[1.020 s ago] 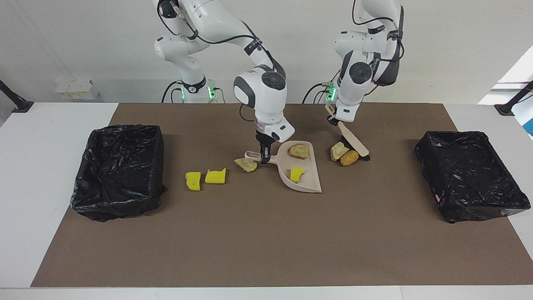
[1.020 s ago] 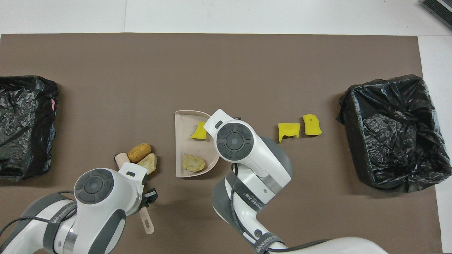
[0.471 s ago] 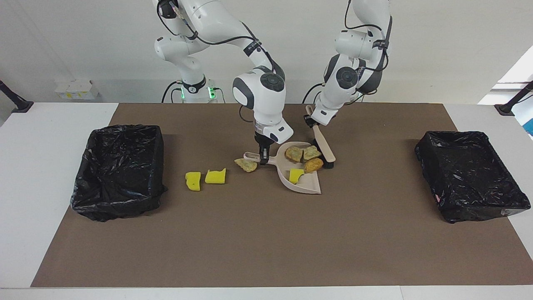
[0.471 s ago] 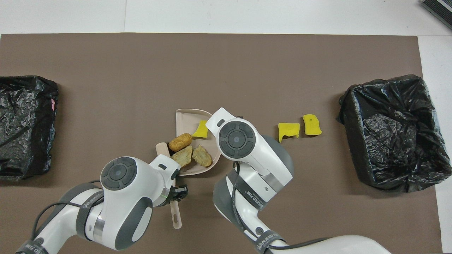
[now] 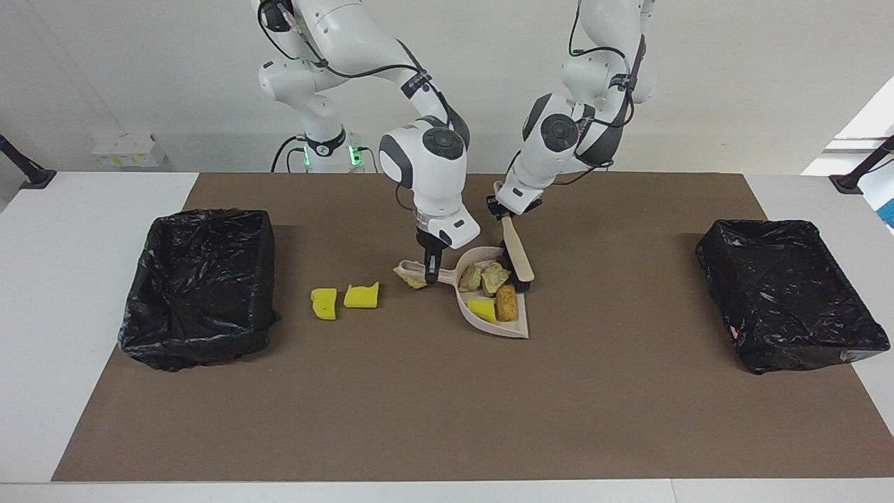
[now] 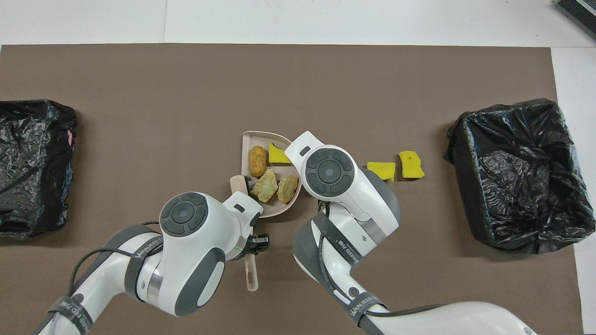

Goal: Sweep and dump trash in bin
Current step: 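Sweep the bread and sponge pieces into the dustpan with the left gripper's brush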

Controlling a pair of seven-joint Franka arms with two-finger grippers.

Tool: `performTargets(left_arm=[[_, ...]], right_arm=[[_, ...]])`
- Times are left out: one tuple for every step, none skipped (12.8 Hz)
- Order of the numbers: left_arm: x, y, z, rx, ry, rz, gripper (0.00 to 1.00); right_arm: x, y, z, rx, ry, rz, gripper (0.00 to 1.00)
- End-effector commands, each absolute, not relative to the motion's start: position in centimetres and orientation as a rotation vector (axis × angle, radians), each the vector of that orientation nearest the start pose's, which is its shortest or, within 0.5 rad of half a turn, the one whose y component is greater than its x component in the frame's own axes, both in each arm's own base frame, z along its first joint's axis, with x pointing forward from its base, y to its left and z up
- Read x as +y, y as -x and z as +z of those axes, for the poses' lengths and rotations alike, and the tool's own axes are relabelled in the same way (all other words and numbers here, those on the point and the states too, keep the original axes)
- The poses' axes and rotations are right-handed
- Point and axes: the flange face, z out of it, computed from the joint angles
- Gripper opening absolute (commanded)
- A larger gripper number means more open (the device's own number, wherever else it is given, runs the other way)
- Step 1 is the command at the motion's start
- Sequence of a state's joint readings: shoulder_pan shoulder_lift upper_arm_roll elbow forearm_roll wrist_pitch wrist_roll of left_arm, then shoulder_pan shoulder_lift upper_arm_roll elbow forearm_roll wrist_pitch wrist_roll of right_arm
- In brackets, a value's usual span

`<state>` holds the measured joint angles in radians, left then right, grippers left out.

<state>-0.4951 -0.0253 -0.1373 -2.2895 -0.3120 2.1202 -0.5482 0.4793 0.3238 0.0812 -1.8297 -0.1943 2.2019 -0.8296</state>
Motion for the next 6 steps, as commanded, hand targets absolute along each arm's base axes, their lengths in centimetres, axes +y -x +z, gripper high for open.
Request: performTargets(left_arm=[[-30.3,-38.7,37.5,-0.144,3.214,0.436,0.0],[-29.6,-38.6,39.0,-0.118,3.18,0.426,0.0],[-28.9,-38.2,40.4,-0.117,3.15,0.417,0.0],[-28.3,-37.5,41.5,-0.138,3.133,0.403,0.0],[-28.0,-36.7,42.0,-0.129,3.12,0.4,0.0],[-27.9,-35.9,41.9,-0.14,3.111,0.391,0.0]], right_arm=[[31.9,-55.4,37.6,-2.197,2.445,-0.112,0.0],[30.9,-56.0,38.1,-2.194,2.451,-0.118,0.0],[30.2,-56.2,39.1,-2.2,2.442,-0.127,0.0],[29.4,-56.5,40.1,-2.204,2.445,-0.137,0.0],[27.7,-57.1,40.6,-2.206,2.446,-0.11,0.0],[26.8,-57.4,41.9,-2.197,2.437,-0.098,0.0]])
